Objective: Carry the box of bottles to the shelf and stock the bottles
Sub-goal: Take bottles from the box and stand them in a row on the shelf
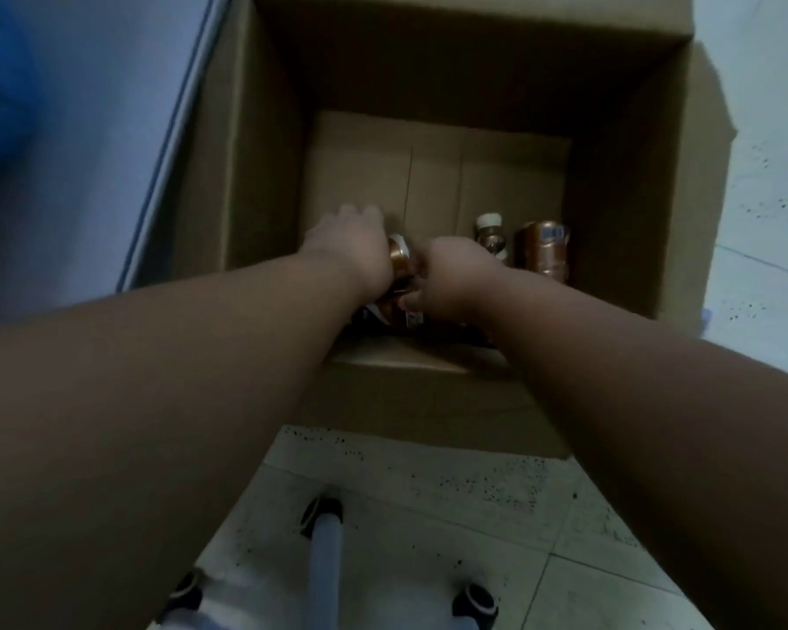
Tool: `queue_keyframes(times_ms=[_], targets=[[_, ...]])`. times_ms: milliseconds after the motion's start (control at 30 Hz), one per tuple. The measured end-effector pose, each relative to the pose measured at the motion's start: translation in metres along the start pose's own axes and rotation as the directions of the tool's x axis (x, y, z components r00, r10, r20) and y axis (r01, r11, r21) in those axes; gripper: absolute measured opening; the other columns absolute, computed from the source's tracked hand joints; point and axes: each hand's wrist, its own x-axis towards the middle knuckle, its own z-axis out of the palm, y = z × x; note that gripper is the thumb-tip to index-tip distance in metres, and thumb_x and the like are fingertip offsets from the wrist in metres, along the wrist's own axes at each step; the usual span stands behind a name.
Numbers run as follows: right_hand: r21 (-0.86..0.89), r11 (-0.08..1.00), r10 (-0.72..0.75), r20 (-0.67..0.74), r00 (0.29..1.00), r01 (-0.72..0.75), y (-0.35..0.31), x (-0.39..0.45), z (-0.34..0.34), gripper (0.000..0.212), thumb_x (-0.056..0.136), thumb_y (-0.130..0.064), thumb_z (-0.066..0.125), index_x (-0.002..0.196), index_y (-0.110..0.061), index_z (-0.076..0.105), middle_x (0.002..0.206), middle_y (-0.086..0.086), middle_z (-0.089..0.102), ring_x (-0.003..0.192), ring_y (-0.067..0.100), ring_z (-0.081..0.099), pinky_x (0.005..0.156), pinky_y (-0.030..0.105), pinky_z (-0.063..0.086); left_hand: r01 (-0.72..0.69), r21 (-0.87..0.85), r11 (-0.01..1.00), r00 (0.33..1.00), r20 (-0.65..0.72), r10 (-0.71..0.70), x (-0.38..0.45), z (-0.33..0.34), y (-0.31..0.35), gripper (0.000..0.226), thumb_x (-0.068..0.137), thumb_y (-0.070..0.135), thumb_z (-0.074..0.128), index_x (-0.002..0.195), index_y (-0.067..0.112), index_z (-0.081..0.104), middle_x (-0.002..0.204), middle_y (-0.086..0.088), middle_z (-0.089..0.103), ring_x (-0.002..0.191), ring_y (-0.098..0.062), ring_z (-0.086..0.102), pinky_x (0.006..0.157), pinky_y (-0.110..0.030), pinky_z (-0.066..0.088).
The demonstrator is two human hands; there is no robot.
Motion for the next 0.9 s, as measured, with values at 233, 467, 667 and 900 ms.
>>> queue_keyframes(times_ms=[233, 467, 667, 900], targets=[[-0.152, 0.986, -0.055, 0.075, 0.996, 0.066, 0.008, 0.025, 0.023, 0.069, 0.083, -0.030, 0.071, 0.141, -0.018, 0.036, 0.118, 0.008, 0.060, 0.109, 0.027, 0.057, 0.095, 0.046, 0.044, 0.025, 0.079, 0.997, 0.968, 0.249, -0.043, 0.024, 0.023, -0.033, 0.075, 0.077, 0.032, 0.077, 0.140, 0.021, 0.038, 0.128, -0.010, 0.055, 0.108, -0.031, 0.057, 0.082, -0.036, 0.047], [-0.153, 0.987, -0.017, 0.225, 0.974, 0.053, 0.019, 0.025, 0.014, 0.073, 0.080, -0.033, 0.075, 0.143, -0.025, 0.038, 0.121, 0.002, 0.057, 0.099, 0.021, 0.054, 0.077, 0.033, 0.045, 0.149, -0.193, 0.970, 0.960, 0.261, -0.096, 0.014, 0.015, -0.042, 0.085, 0.078, 0.045, 0.074, 0.146, 0.023, 0.028, 0.129, -0.008, 0.053, 0.096, -0.024, 0.056, 0.074, -0.036, 0.049], [0.025, 0.994, 0.097, 0.164, 0.982, -0.103, 0.019, 0.017, -0.033, 0.062, 0.076, -0.030, 0.078, 0.130, -0.022, 0.048, 0.112, 0.003, 0.055, 0.096, 0.023, 0.054, 0.077, 0.040, 0.050, 0.195, -0.778, 0.598, 0.978, 0.104, -0.182, 0.001, -0.025, -0.030, 0.046, 0.082, 0.028, 0.073, 0.117, 0.021, 0.045, 0.102, -0.009, 0.062, 0.080, -0.025, 0.069, 0.075, -0.041, 0.058], [0.706, 0.696, 0.157, 0.027, 0.987, -0.130, 0.035, 0.015, -0.046, 0.063, 0.083, -0.021, 0.071, 0.138, -0.031, 0.042, 0.106, -0.002, 0.056, 0.094, 0.023, 0.061, 0.068, 0.037, 0.052, -0.023, -0.913, 0.407, 0.942, -0.156, -0.296, 0.016, -0.029, -0.028, 0.048, 0.073, 0.024, 0.081, 0.115, 0.028, 0.055, 0.119, -0.002, 0.056, 0.105, -0.023, 0.061, 0.081, -0.036, 0.059]])
